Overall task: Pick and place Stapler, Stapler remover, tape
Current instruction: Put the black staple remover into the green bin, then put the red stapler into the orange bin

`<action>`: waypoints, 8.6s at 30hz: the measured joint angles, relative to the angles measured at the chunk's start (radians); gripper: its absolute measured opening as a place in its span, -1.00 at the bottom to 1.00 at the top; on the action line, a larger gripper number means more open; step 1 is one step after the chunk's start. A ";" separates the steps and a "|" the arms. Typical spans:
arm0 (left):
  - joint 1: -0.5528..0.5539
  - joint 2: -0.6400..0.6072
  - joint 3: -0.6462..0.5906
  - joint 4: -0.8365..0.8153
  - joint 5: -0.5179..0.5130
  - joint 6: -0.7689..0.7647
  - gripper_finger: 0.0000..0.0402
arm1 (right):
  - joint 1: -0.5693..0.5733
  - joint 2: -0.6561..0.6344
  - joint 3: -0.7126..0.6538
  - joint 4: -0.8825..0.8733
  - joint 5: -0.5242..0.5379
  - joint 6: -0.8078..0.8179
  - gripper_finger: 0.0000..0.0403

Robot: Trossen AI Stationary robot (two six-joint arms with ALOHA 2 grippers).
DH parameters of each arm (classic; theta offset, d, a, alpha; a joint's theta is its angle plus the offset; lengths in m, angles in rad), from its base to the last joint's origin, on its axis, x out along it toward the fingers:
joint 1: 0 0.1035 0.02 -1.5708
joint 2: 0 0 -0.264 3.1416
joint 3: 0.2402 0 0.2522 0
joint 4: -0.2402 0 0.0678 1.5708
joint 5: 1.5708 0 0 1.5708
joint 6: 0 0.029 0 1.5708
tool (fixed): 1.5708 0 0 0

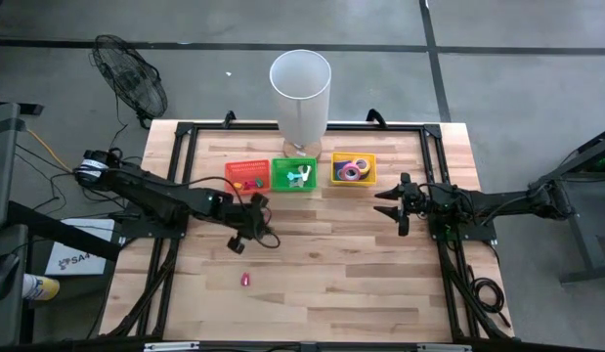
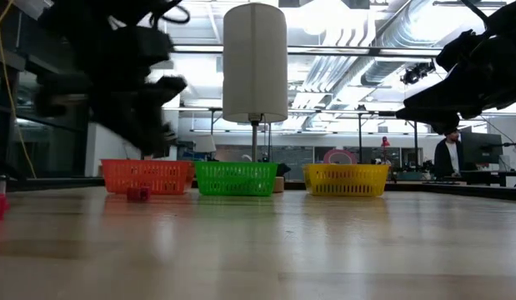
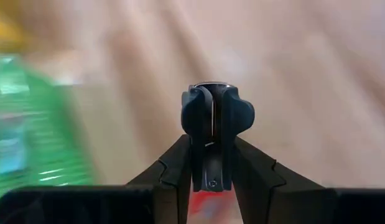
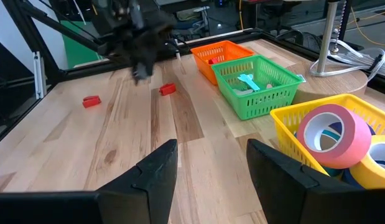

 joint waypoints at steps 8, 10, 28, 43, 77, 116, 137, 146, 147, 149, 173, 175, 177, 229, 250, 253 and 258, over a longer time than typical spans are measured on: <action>0.003 -0.001 0.031 0.092 -0.392 0.057 -0.56 | 0.000 0.000 0.000 0.000 0.000 0.000 -0.09; 0.020 -0.001 0.031 0.130 -0.418 0.082 -0.58 | 0.000 0.000 0.000 0.000 0.000 0.000 -0.09; 0.425 0.042 0.032 0.305 0.007 0.026 -0.60 | 0.000 0.000 0.000 0.000 0.000 0.000 -0.09; 0.495 0.185 0.032 0.409 -0.002 -0.065 -0.60 | 0.000 0.000 0.000 0.000 0.000 0.000 -0.09; 0.497 0.106 0.177 -0.090 0.223 0.239 -0.13 | 0.000 0.000 0.000 0.000 0.000 0.000 -0.09; 0.241 0.139 0.171 -0.356 0.256 0.640 0.28 | 0.000 0.000 0.000 0.000 0.000 0.000 -0.09; 0.241 0.297 0.174 -0.306 0.199 0.591 0.29 | 0.000 0.000 0.000 0.000 0.000 0.000 -0.09; 0.241 0.298 0.173 -0.319 0.199 0.575 -0.02 | 0.000 0.000 0.000 0.000 0.000 0.000 -0.09; 0.240 0.298 0.173 -0.322 0.200 0.575 -0.08 | 0.000 0.000 0.000 0.000 0.000 0.000 -0.09; 0.240 0.298 0.172 -0.326 0.202 0.572 -0.21 | 0.000 0.000 0.000 0.000 0.000 0.000 -0.09; 0.241 0.246 0.223 -0.512 0.134 0.415 -0.72 | 0.000 0.000 0.000 0.000 0.000 0.000 -0.09; 0.241 0.230 0.234 -0.538 0.102 0.402 -0.72 | 0.000 0.000 0.000 0.000 0.000 0.000 -0.09; 0.241 0.211 0.248 -0.549 0.059 0.390 -0.72 | 0.000 0.000 0.000 0.000 0.000 0.000 -0.09; 0.639 0.122 0.258 -0.559 -0.095 0.072 -0.72 | 0.000 0.000 0.000 0.000 0.000 0.000 -0.09; 0.642 0.122 0.258 -0.571 -0.091 0.057 -0.33 | 0.000 0.000 0.000 0.000 0.000 0.000 -0.09; 0.642 0.122 0.258 -0.586 -0.069 0.081 -0.33 | 0.000 0.000 0.000 0.000 0.000 0.000 -0.09; 0.636 0.102 0.258 -0.673 0.079 0.191 -0.33 | 0.000 0.000 0.000 0.000 0.000 0.000 -0.09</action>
